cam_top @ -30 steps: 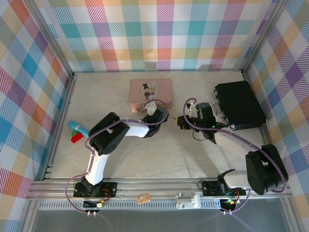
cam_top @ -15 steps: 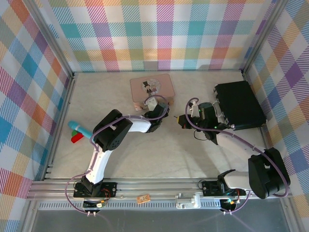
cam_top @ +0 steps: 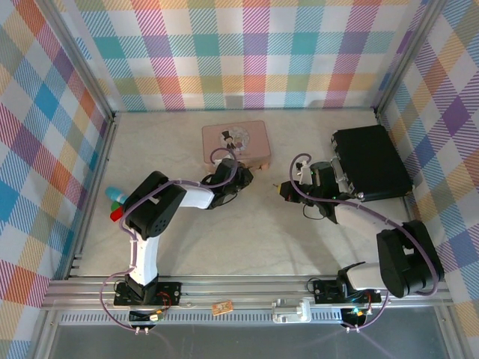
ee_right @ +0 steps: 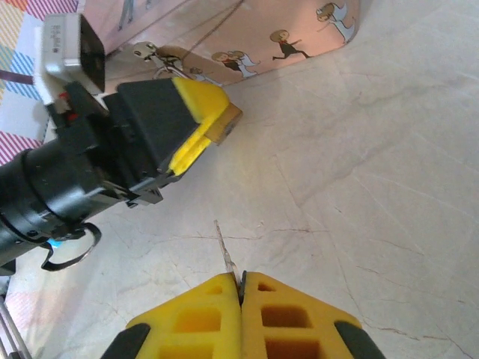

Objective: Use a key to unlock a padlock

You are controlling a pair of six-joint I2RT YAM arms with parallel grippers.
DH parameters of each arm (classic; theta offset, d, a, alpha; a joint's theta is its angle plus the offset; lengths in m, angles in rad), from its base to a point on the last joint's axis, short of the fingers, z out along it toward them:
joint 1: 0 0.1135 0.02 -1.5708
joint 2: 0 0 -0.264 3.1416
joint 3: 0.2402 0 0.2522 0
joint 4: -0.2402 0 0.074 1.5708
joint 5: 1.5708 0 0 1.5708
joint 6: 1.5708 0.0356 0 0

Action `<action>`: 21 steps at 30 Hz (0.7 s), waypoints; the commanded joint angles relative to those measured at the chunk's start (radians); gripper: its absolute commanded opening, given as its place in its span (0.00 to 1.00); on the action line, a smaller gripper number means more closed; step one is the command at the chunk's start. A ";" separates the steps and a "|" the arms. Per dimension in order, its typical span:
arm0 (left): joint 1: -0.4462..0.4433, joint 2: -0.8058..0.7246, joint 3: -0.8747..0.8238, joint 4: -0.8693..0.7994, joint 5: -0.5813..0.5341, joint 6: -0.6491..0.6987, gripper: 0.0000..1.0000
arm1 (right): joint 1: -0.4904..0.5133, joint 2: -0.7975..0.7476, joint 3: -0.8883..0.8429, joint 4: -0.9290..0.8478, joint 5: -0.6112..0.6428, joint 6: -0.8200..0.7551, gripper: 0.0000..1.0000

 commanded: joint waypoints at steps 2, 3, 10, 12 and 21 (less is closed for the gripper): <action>0.008 -0.023 -0.040 0.195 0.199 -0.150 0.00 | -0.006 0.049 -0.009 0.130 -0.082 0.090 0.00; 0.008 -0.027 -0.046 0.219 0.207 -0.171 0.00 | -0.006 0.062 -0.007 0.143 -0.091 0.103 0.00; 0.012 -0.050 -0.097 0.372 0.250 -0.286 0.00 | -0.004 0.124 -0.011 0.257 -0.121 0.193 0.00; 0.013 -0.050 -0.112 0.420 0.260 -0.318 0.00 | -0.004 0.141 -0.008 0.275 -0.112 0.224 0.00; 0.013 -0.044 -0.165 0.543 0.256 -0.363 0.00 | 0.001 0.209 -0.012 0.403 -0.125 0.353 0.00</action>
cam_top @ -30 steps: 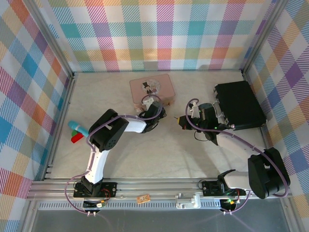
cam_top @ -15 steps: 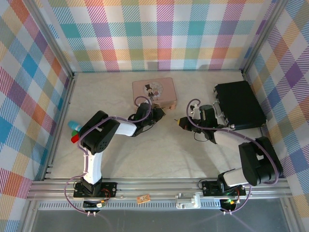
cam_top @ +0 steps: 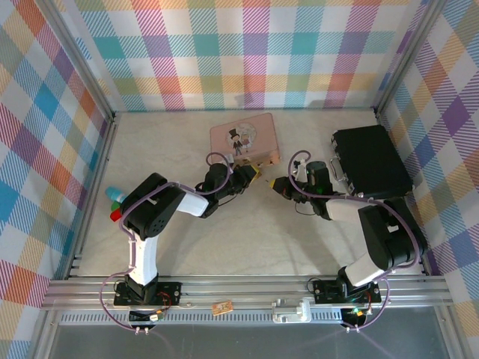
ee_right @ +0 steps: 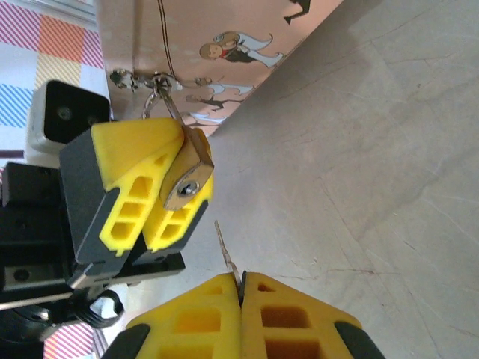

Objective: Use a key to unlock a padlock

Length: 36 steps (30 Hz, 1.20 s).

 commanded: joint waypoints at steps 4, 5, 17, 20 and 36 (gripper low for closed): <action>0.000 -0.022 -0.036 0.135 0.029 -0.090 0.00 | 0.013 0.022 0.001 0.114 -0.016 0.076 0.00; 0.000 -0.019 -0.037 0.144 0.027 -0.094 0.00 | 0.017 0.027 0.008 0.115 -0.012 0.078 0.00; -0.004 0.002 -0.060 0.192 0.005 -0.115 0.00 | 0.061 0.066 0.041 0.131 0.021 0.078 0.00; -0.004 0.002 -0.063 0.192 0.005 -0.116 0.00 | 0.061 0.063 0.043 0.140 0.026 0.081 0.00; -0.013 0.035 -0.063 0.241 -0.005 -0.144 0.00 | 0.075 0.085 0.053 0.188 0.029 0.106 0.00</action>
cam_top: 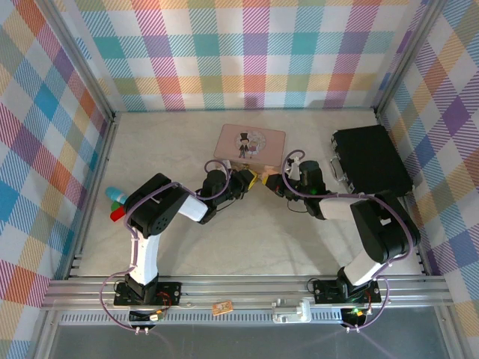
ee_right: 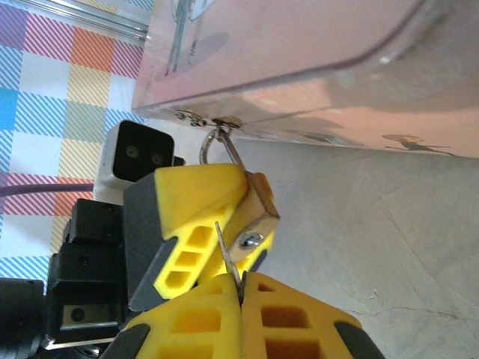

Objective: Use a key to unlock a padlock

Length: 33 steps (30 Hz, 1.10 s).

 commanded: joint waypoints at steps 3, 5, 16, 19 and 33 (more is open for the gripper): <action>-0.007 0.001 0.000 0.127 -0.002 -0.016 0.00 | 0.012 0.034 0.034 0.054 0.001 0.018 0.00; -0.007 0.002 -0.003 0.130 -0.003 -0.019 0.00 | 0.012 0.030 0.023 0.044 0.019 0.020 0.00; -0.010 0.001 -0.003 0.144 -0.008 -0.024 0.00 | 0.028 -0.008 -0.042 0.032 0.062 0.031 0.00; -0.013 0.003 -0.002 0.146 -0.008 -0.023 0.00 | 0.038 0.005 -0.042 0.059 0.054 0.041 0.00; -0.014 0.003 -0.004 0.161 -0.013 -0.026 0.00 | 0.041 -0.038 -0.084 0.023 0.097 0.038 0.00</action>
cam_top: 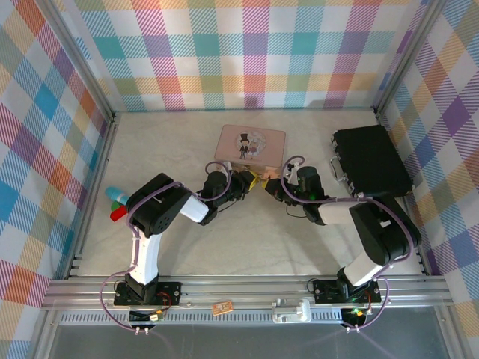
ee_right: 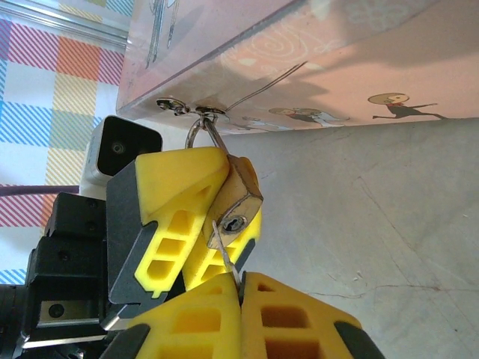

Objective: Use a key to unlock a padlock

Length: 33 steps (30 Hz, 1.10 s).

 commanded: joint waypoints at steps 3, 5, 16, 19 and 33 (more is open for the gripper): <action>-0.007 -0.013 -0.001 0.126 -0.008 -0.001 0.00 | 0.005 -0.015 -0.018 -0.015 0.024 0.006 0.00; -0.007 -0.014 -0.001 0.126 -0.008 -0.004 0.00 | 0.006 -0.018 -0.018 -0.015 0.027 0.011 0.00; -0.010 -0.016 0.008 0.113 0.006 0.001 0.00 | 0.006 -0.013 -0.004 0.022 0.000 0.010 0.00; -0.012 -0.018 0.006 0.109 0.003 0.005 0.00 | 0.006 -0.013 0.005 0.025 -0.007 0.008 0.00; -0.024 -0.013 -0.014 0.146 0.001 -0.007 0.00 | 0.006 0.066 0.043 0.092 -0.036 0.028 0.00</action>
